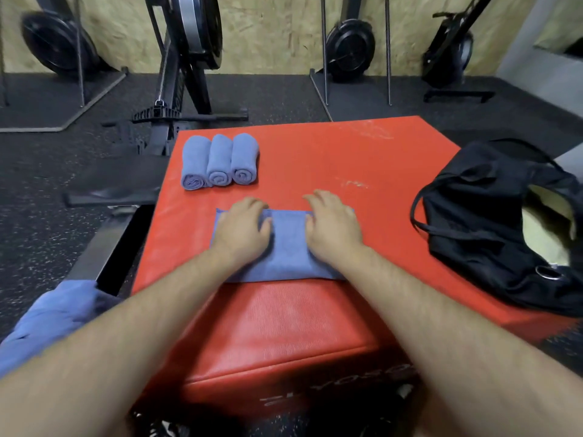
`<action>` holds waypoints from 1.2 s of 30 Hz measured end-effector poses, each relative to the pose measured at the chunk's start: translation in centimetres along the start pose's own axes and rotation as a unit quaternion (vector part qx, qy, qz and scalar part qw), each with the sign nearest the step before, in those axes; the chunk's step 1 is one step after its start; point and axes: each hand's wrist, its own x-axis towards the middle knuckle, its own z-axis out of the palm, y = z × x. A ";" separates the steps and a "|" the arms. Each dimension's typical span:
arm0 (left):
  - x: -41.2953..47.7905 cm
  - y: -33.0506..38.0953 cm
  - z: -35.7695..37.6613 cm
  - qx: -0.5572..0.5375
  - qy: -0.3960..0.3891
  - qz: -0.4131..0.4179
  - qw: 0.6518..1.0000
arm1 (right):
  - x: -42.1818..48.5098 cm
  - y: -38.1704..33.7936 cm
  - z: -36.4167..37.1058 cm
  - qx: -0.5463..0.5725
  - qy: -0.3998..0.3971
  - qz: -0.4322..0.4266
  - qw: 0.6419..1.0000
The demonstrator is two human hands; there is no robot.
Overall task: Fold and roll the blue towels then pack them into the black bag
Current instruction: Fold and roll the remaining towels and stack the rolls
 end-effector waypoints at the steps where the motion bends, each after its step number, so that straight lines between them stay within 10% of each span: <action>1: -0.4 0.9 0.8 -0.011 -0.044 0.023 0.999 | -0.6 -1.3 0.8 0.014 -0.045 -0.017 0.999; 17: -3.6 -3.9 -0.4 0.028 -0.144 -0.095 0.985 | -3.6 4.7 1.5 0.003 -0.167 0.100 0.981; 27: -2.1 -3.4 -1.2 0.036 -0.125 0.013 0.991 | -3.1 -2.3 -0.2 -0.070 -0.057 0.002 0.996; 36: -0.9 -2.7 -1.5 0.068 -0.132 0.074 0.986 | -4.0 -6.7 0.7 -0.063 -0.152 0.002 0.986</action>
